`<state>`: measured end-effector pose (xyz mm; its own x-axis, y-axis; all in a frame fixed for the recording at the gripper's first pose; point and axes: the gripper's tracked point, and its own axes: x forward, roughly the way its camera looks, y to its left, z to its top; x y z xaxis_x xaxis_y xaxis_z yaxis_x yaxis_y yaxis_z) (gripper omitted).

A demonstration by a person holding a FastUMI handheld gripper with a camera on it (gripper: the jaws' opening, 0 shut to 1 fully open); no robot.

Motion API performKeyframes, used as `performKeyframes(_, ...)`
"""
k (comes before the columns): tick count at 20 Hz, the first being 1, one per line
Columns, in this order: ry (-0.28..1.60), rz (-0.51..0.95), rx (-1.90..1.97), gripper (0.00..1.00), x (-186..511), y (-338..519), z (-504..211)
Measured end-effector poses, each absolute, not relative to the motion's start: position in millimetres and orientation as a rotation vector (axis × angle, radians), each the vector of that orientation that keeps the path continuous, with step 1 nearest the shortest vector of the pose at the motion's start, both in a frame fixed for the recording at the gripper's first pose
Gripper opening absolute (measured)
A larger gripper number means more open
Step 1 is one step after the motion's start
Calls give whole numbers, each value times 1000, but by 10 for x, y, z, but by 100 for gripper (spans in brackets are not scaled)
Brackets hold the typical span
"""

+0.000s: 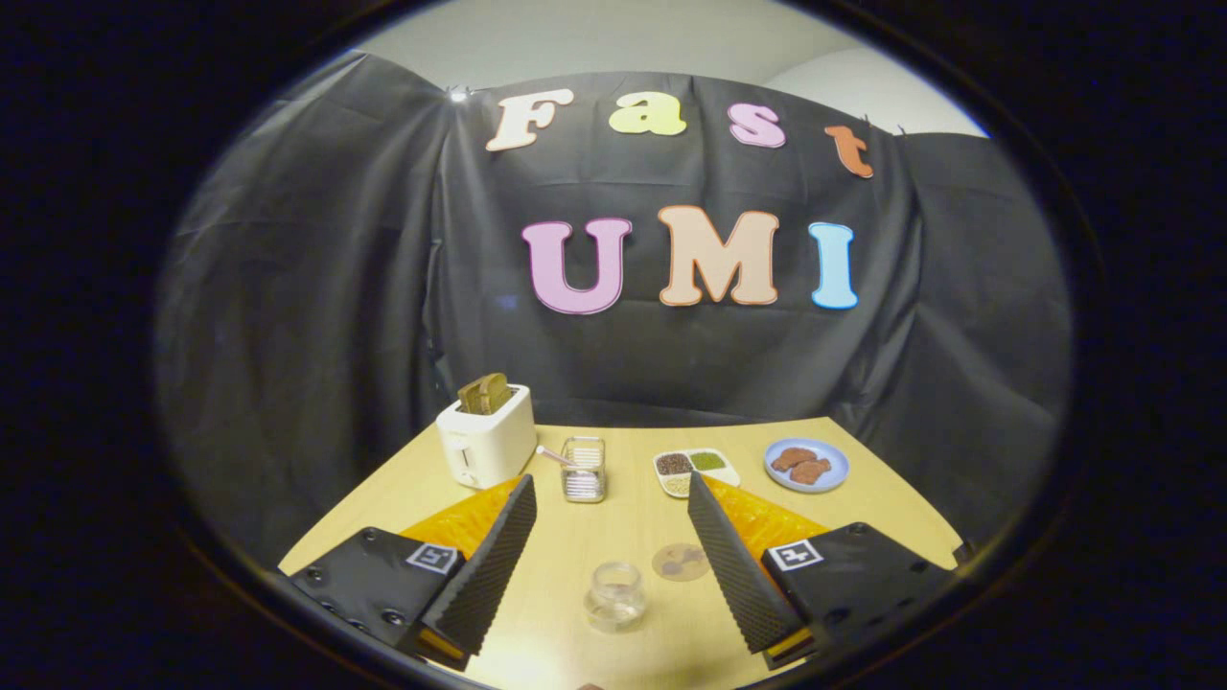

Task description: Take the bottle from table, then pour the juice into the cup, finally place the bottle on the coaster

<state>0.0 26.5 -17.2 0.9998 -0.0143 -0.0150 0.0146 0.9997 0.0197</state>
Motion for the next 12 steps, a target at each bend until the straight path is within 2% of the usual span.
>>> performKeyframes(12, 138, -9, 77, 100, -173, 355, -858)
